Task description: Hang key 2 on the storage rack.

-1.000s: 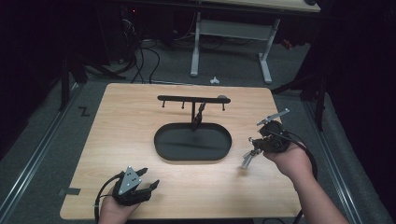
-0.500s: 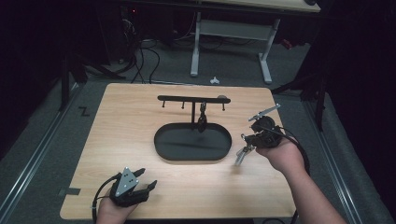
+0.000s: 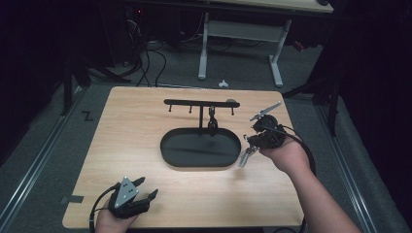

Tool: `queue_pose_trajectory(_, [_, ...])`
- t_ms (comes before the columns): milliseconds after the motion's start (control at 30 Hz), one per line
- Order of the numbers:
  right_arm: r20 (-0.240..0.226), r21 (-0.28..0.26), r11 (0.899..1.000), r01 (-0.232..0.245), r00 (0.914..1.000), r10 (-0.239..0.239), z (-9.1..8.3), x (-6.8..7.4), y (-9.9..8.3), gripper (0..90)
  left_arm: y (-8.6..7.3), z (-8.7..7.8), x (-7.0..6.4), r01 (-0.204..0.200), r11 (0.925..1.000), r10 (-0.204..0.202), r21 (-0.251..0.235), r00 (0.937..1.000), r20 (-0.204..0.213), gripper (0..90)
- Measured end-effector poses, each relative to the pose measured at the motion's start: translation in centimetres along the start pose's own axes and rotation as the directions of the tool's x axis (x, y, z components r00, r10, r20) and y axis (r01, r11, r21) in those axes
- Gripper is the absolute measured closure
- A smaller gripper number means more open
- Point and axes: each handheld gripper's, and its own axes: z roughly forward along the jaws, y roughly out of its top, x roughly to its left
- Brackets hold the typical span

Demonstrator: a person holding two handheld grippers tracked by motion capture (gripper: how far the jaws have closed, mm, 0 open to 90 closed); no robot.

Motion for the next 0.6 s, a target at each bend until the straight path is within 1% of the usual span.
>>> queue_pose_trajectory(33, [0.005,0.000,1.000,0.003,1.0000,-0.003,0.0,0.2,0.2,86.3,-0.1,-0.1,0.1,0.007,1.0000,-0.007,-0.003,1.0000,-0.003,37.2])
queue_pose_trajectory(67, [0.001,-0.002,1.000,0.009,1.0000,-0.009,0.0,0.2,0.4,86.2,-0.1,-0.3,0.2,0.012,0.9999,-0.012,-0.006,0.9999,-0.007,37.2])
queue_pose_trajectory(100, [0.003,0.001,1.000,0.006,1.0000,-0.006,0.0,0.3,0.6,86.3,-0.2,-0.4,0.3,0.019,0.9998,-0.019,-0.006,0.9998,-0.008,37.2])
queue_pose_trajectory(233, [-0.002,-0.011,1.000,0.019,0.9998,-0.019,-0.1,0.6,1.5,86.2,-0.3,-0.5,0.3,0.017,0.9998,-0.018,-0.007,0.9997,-0.014,37.2])
queue_pose_trajectory(267, [-0.009,-0.016,1.000,0.024,0.9997,-0.024,-0.1,0.7,1.9,86.2,-0.3,-0.5,0.2,0.015,0.9999,-0.015,-0.006,0.9998,-0.013,37.2])
queue_pose_trajectory(300, [-0.009,-0.016,1.000,0.024,0.9997,-0.024,-0.1,0.7,1.9,86.2,-0.3,-0.5,0.2,0.015,0.9999,-0.015,-0.006,0.9998,-0.013,37.3])
queue_pose_trajectory(333, [-0.008,-0.013,1.000,0.028,0.9996,-0.028,0.0,0.9,2.4,86.3,-0.3,-0.4,0.2,0.013,0.9999,-0.013,-0.005,0.9998,-0.013,37.2])
queue_pose_trajectory(367, [-0.008,-0.013,1.000,0.028,0.9996,-0.028,0.0,0.9,2.4,86.3,-0.3,-0.3,0.1,0.010,0.9999,-0.010,0.002,0.9999,-0.008,37.2])
queue_pose_trajectory(467, [-0.006,-0.017,0.999,0.031,0.9995,-0.031,-0.1,1.2,3.2,86.2,-0.2,-0.2,0.0,0.003,1.0000,-0.003,0.006,1.0000,-0.006,37.2])
queue_pose_trajectory(533, [-0.004,-0.024,0.999,0.037,0.9993,-0.037,-0.1,1.2,3.7,86.3,-0.2,-0.2,0.0,0.003,1.0000,-0.003,0.005,1.0000,-0.004,37.2])
queue_pose_trajectory(567, [-0.006,-0.025,0.999,0.028,0.9996,-0.028,-0.2,1.2,4.0,86.3,-0.2,-0.2,0.0,0.003,1.0000,-0.003,0.003,1.0000,-0.005,37.2])
queue_pose_trajectory(600, [-0.005,-0.029,0.999,0.035,0.9994,-0.035,-0.2,1.1,4.2,86.3,-0.3,-0.2,0.0,0.003,1.0000,-0.003,0.004,1.0000,-0.006,37.2])
